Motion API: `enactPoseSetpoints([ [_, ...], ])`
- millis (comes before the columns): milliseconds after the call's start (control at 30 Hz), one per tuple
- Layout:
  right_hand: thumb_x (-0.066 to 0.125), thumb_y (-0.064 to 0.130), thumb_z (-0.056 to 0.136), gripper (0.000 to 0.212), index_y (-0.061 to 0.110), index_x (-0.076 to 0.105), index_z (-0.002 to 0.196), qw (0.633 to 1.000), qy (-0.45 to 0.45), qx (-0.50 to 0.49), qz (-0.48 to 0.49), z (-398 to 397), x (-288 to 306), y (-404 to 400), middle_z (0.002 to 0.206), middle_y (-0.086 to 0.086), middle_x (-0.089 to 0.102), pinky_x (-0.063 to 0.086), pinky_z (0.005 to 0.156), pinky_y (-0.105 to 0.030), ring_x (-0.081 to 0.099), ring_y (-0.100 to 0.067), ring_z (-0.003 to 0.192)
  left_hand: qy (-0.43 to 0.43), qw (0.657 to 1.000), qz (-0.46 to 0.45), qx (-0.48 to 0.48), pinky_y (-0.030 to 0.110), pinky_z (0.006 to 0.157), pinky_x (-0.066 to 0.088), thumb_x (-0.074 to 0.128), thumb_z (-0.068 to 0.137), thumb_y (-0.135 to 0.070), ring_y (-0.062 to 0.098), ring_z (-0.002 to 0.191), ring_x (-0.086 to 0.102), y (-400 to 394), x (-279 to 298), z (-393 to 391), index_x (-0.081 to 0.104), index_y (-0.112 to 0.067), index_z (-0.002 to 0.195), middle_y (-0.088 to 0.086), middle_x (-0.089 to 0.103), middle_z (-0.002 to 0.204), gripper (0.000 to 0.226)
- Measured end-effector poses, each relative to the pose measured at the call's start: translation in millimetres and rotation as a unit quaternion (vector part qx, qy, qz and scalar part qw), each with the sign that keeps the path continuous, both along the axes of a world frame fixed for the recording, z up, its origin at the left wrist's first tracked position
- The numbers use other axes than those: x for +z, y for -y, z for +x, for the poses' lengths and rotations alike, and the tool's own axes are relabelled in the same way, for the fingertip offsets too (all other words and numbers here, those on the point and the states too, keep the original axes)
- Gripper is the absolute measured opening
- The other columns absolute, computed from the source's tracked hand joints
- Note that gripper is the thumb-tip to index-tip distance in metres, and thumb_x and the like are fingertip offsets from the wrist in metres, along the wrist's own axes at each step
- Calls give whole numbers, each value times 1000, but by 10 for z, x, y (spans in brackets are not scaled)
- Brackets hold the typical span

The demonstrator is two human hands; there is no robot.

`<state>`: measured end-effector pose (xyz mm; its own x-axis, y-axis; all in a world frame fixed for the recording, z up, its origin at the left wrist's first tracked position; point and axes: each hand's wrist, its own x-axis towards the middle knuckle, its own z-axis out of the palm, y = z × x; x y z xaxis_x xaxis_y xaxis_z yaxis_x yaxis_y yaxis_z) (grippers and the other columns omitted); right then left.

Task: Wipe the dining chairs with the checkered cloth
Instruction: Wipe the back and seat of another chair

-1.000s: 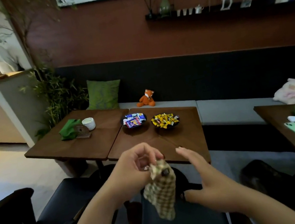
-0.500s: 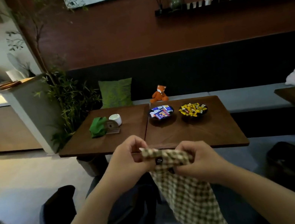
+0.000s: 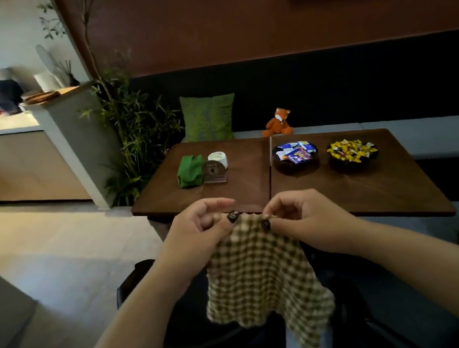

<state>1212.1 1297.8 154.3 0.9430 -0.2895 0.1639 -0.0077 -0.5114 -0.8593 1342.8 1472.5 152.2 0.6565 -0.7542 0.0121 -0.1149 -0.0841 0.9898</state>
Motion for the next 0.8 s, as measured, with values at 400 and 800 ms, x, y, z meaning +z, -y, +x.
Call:
enactPoseSetpoints([
  [400, 76, 18, 78, 4, 16, 72, 78, 996, -86, 8, 13, 783, -91, 644, 84, -4, 71, 56, 75, -31, 67, -16, 83, 134, 985, -54, 95, 14, 65, 51, 70, 85, -10, 9, 77, 70, 55, 314, 1109, 69, -20, 102, 2, 75, 81, 20],
  [800, 65, 14, 86, 13, 23, 71, 93, 953, 128, -224, 155, 1010, 304, 277, 90, 5, 74, 54, 60, -19, 70, -8, 81, 312, 949, 23, 27, 17, 74, 53, 70, 82, 3, 2, 79, 69, -398, 485, 1989, 75, -33, 78, -9, 74, 79, 36],
])
